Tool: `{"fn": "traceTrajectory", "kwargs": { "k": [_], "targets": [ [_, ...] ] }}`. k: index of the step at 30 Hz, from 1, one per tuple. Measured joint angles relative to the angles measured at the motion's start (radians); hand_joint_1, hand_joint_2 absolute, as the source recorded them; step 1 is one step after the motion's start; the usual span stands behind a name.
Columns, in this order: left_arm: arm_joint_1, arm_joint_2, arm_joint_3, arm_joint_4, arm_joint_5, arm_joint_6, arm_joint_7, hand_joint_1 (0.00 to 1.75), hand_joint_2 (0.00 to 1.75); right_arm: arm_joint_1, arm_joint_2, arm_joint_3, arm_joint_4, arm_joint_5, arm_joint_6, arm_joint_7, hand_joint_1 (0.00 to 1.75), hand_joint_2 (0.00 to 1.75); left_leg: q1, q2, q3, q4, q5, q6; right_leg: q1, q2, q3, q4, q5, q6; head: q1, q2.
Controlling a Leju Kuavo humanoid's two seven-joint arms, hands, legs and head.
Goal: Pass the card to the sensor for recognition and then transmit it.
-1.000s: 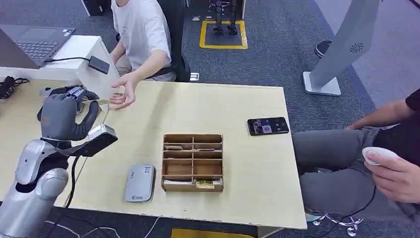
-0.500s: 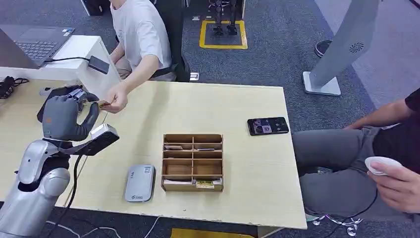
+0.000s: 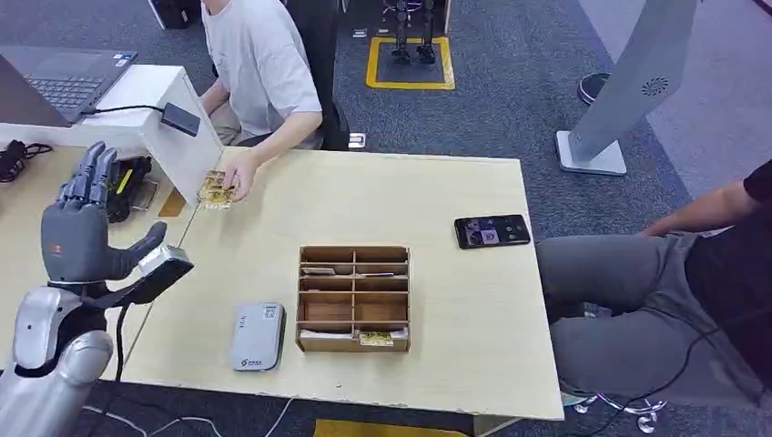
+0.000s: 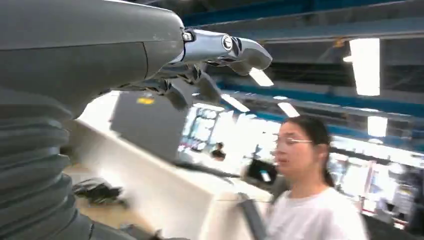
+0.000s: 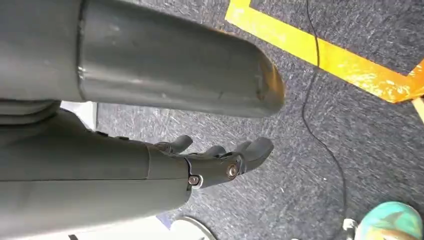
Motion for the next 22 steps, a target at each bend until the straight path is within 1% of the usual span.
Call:
{"fn": "traceTrajectory", "kwargs": {
  "k": [3, 6, 8, 9, 10, 12, 15, 17, 19, 20, 21, 22],
  "targets": [
    [0.06, -0.013, 0.078, -0.011, 0.068, 0.03, 0.003, 0.0, 1.75, 0.008, 0.0, 0.0, 0.003, -0.003, -0.01, 0.006, 0.0, 0.0, 0.0, 0.0, -0.001, 0.0, 0.0, 0.0, 0.0, 0.0, 0.0, 0.0, 0.0, 0.0, 0.0, 0.0],
    [0.14, -0.037, 0.191, -0.037, 0.168, 0.074, -0.039, 0.0, 1.75, 0.015, 0.0, -0.004, 0.003, -0.012, -0.022, 0.01, 0.0, 0.0, 0.0, 0.001, -0.001, 0.0, -0.001, 0.0, 0.0, 0.001, 0.0, 0.0, -0.001, 0.0, 0.0, 0.0],
    [0.21, -0.059, 0.278, -0.062, 0.234, 0.114, -0.066, 0.0, 1.75, 0.021, 0.0, -0.01, 0.003, -0.022, -0.033, 0.007, 0.0, 0.0, 0.0, 0.002, -0.001, 0.0, -0.002, -0.001, 0.0, 0.002, 0.0, 0.0, -0.001, 0.0, 0.0, 0.0],
    [0.24, -0.071, 0.329, -0.07, 0.268, 0.122, -0.076, 0.0, 1.75, 0.025, 0.0, -0.013, 0.003, -0.022, -0.034, 0.006, 0.0, 0.0, 0.0, 0.003, -0.001, 0.0, -0.003, -0.001, 0.0, 0.003, -0.001, 0.0, -0.001, 0.0, 0.0, 0.0],
    [0.266, -0.089, 0.385, -0.071, 0.295, 0.115, -0.091, 0.0, 1.75, 0.029, 0.0, -0.016, 0.003, -0.022, -0.034, 0.008, 0.0, 0.0, 0.0, 0.003, -0.001, 0.0, -0.003, -0.001, 0.0, 0.003, -0.001, -0.001, -0.001, 0.0, 0.001, 0.0],
    [0.313, -0.126, 0.534, -0.068, 0.312, 0.063, -0.118, 0.0, 1.75, 0.036, 0.0, -0.019, 0.004, -0.019, -0.037, 0.014, 0.0, 0.0, 0.0, 0.003, -0.002, -0.001, -0.003, -0.001, 0.0, 0.003, -0.002, -0.001, -0.002, 0.0, 0.001, 0.0],
    [0.323, -0.18, 0.707, -0.05, 0.329, -0.018, -0.135, 0.0, 1.75, 0.04, 0.0, -0.023, 0.004, -0.019, -0.039, 0.012, 0.0, 0.0, 0.0, 0.0, -0.001, 0.0, -0.003, -0.001, 0.0, 0.0, -0.002, -0.001, -0.004, 0.002, 0.001, 0.0],
    [0.326, -0.226, 0.814, -0.025, 0.306, -0.072, -0.137, 0.0, 1.75, 0.037, 0.0, -0.024, 0.004, -0.019, -0.042, 0.005, 0.0, 0.0, 0.0, 0.0, -0.001, -0.001, -0.004, -0.001, 0.0, 0.0, 0.001, -0.001, -0.004, 0.002, 0.0, 0.0],
    [0.324, -0.281, 0.949, 0.004, 0.282, -0.158, -0.121, 0.0, 1.75, 0.037, 0.001, -0.027, 0.005, -0.019, -0.045, -0.01, 0.0, 0.0, 0.0, 0.001, -0.001, -0.001, -0.004, -0.001, 0.0, 0.001, 0.002, -0.001, -0.004, 0.001, 0.0, 0.0],
    [0.316, -0.319, 1.034, 0.019, 0.264, -0.21, -0.101, 0.0, 1.75, 0.037, 0.0, -0.028, 0.006, -0.018, -0.048, -0.018, 0.0, 0.0, 0.0, 0.001, 0.0, -0.001, -0.004, 0.0, 0.0, 0.001, 0.001, -0.001, -0.004, 0.002, 0.0, 0.0],
    [0.301, -0.36, 1.112, 0.041, 0.245, -0.248, -0.081, 0.0, 1.75, 0.037, 0.0, -0.028, 0.008, -0.014, -0.05, -0.022, 0.0, 0.0, -0.002, 0.0, 0.0, -0.001, -0.004, 0.0, -0.001, 0.001, 0.001, -0.001, -0.004, 0.002, 0.0, 0.0],
    [0.283, -0.412, 1.205, 0.07, 0.233, -0.288, -0.049, 0.0, 1.75, 0.036, 0.0, -0.028, 0.01, -0.011, -0.05, -0.026, 0.0, 0.0, -0.002, 0.0, 0.0, -0.001, -0.004, 0.0, -0.002, 0.0, 0.001, -0.001, -0.004, 0.002, -0.001, 0.0]
  ]
}}
